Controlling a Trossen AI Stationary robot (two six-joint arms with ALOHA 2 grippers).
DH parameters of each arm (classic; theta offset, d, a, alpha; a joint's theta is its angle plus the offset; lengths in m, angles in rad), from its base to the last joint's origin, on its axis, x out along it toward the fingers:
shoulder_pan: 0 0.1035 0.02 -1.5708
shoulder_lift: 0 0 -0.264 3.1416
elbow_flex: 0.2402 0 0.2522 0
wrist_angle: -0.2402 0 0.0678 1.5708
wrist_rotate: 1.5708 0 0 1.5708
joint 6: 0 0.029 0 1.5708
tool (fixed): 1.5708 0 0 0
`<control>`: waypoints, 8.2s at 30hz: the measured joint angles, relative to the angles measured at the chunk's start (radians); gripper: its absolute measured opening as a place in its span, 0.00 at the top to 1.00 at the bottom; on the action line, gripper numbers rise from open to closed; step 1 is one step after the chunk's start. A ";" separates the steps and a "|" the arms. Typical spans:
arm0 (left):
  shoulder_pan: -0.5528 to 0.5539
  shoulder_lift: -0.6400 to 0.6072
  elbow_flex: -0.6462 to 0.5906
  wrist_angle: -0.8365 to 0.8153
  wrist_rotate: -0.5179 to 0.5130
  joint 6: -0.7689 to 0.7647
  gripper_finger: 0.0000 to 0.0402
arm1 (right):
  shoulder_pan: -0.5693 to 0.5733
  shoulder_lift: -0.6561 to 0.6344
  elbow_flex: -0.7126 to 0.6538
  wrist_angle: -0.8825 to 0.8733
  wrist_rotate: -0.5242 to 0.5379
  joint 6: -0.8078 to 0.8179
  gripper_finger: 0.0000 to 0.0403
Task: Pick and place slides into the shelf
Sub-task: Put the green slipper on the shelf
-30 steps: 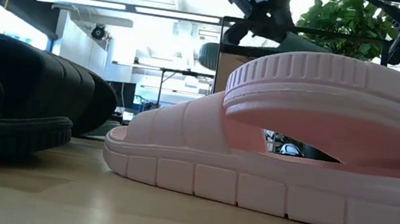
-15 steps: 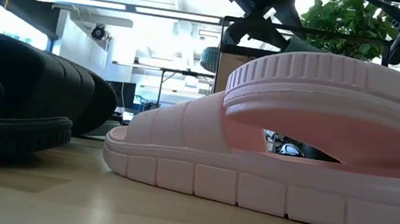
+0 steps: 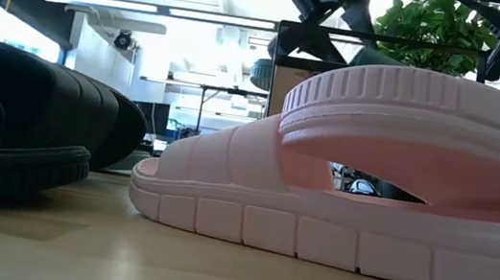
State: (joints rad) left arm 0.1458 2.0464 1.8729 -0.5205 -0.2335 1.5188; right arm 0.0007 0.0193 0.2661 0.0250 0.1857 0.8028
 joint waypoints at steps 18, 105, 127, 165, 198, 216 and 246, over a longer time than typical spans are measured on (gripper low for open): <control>-0.050 -0.232 0.000 -0.450 -0.610 -0.545 0.52 | 0.000 0.000 0.000 -0.002 0.000 0.000 1.00; 0.208 -0.130 -0.822 -0.860 -0.433 -2.241 0.69 | 0.000 0.000 0.000 -0.077 -0.180 -0.019 1.00; 0.137 -0.201 -0.735 -1.033 -0.507 -2.209 0.99 | 0.000 0.000 0.000 -0.073 -0.191 -0.026 1.00; 0.246 -0.452 0.099 -0.266 0.263 -0.164 1.00 | 0.000 0.000 0.000 -0.065 -0.187 -0.018 1.00; 0.414 -0.009 0.097 -0.048 0.774 0.374 1.00 | 0.000 0.000 0.000 0.046 -0.054 0.012 1.00; 0.399 0.024 0.100 0.011 0.856 0.413 1.00 | 0.000 0.000 0.000 0.022 -0.029 0.027 1.00; 0.390 0.080 0.098 0.022 0.847 0.388 0.99 | 0.000 0.000 0.000 0.016 -0.015 0.027 1.00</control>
State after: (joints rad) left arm 0.5359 2.1265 1.9709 -0.4982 0.6131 1.9065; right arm 0.0006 0.0196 0.2665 0.0414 0.1710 0.8295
